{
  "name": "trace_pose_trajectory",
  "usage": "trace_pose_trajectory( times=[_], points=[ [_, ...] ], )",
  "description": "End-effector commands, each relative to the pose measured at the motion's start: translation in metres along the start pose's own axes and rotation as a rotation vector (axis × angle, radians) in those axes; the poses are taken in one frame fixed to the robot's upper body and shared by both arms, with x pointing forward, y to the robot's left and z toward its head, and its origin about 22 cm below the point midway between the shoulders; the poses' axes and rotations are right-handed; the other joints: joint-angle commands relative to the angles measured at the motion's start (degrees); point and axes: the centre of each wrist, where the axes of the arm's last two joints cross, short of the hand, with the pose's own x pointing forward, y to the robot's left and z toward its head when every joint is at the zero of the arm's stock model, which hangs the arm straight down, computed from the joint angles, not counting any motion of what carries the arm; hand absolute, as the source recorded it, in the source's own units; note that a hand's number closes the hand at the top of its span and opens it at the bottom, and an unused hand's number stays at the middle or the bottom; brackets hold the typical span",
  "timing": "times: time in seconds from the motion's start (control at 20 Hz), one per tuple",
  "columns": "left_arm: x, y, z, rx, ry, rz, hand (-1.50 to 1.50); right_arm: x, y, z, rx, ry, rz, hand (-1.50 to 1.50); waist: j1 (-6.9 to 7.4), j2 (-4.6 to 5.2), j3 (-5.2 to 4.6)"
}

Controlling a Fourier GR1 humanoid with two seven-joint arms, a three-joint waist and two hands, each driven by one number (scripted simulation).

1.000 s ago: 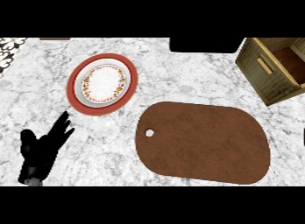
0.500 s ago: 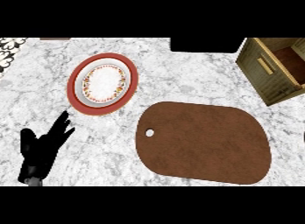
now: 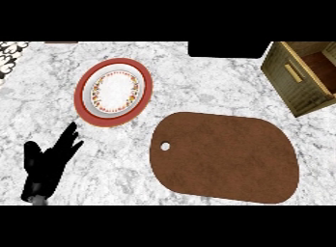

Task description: Pick the lemon from the cutting board and place it in the basket

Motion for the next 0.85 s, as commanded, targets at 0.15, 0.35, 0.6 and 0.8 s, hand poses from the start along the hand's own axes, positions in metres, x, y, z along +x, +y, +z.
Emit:
trace_pose_trajectory(
  times=[0.15,0.35,0.6,0.8],
  points=[
    [-0.020,0.000,-0.003,-0.015,0.138,0.002,0.00,-0.008,-0.008,-0.004,-0.057,-0.029,-0.062,-1.50,0.23,0.67,-0.66],
    [-0.030,-0.005,0.007,-0.008,0.158,-0.007,0.00,-0.015,-0.065,0.016,-0.115,0.001,-0.164,-1.50,-0.07,0.57,-0.62],
    [-0.031,-0.003,0.005,-0.002,0.150,-0.022,0.00,-0.019,-0.079,0.022,-0.198,0.081,-0.186,-1.50,0.52,0.94,-0.61],
    [-0.033,-0.002,0.008,-0.007,0.140,-0.009,0.00,-0.042,-0.110,0.049,-0.233,0.109,-0.223,-1.50,0.11,0.96,-0.51]
  ],
)
